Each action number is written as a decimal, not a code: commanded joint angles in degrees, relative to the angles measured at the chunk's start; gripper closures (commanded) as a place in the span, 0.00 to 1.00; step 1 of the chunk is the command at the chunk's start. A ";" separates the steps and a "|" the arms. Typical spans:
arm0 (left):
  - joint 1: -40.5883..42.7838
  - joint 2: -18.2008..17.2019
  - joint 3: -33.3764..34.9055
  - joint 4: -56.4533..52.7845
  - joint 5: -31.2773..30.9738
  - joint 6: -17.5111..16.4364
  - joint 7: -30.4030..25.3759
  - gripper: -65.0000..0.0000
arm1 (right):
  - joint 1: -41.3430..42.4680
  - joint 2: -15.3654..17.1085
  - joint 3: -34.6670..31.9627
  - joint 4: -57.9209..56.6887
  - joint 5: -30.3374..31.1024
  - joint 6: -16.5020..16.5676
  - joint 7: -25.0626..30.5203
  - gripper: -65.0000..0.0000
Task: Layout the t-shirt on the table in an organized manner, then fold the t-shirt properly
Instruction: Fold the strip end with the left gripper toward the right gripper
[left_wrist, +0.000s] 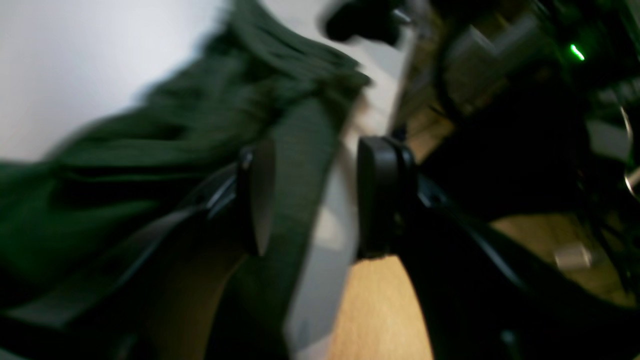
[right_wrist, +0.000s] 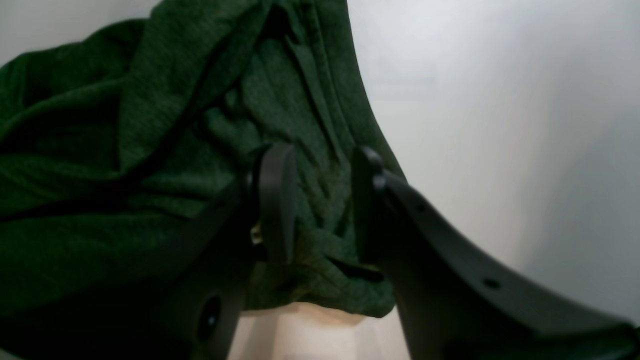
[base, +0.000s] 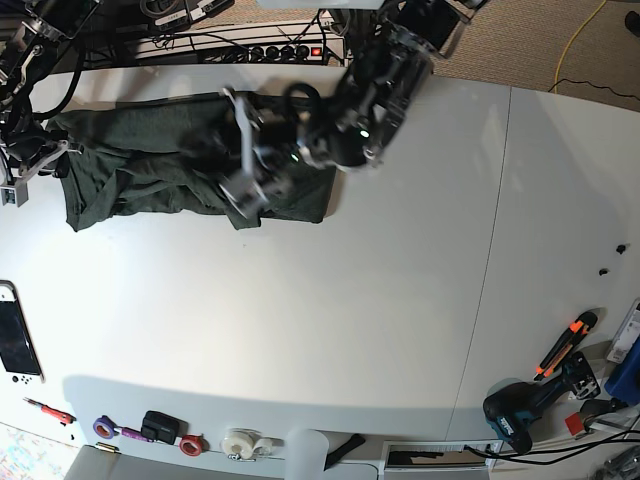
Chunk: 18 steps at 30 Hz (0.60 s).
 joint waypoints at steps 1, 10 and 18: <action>-0.92 0.94 0.94 0.98 -1.25 -0.46 -1.44 0.58 | 0.46 1.44 0.50 0.94 0.35 -0.28 1.20 0.70; -2.93 -0.68 -5.81 8.15 -1.09 -0.87 11.65 1.00 | 0.46 1.42 0.48 0.94 0.35 -0.28 1.22 0.70; -0.52 -7.41 -8.81 8.48 14.27 4.83 12.57 1.00 | 0.33 1.44 0.48 0.94 0.35 -0.28 1.49 0.70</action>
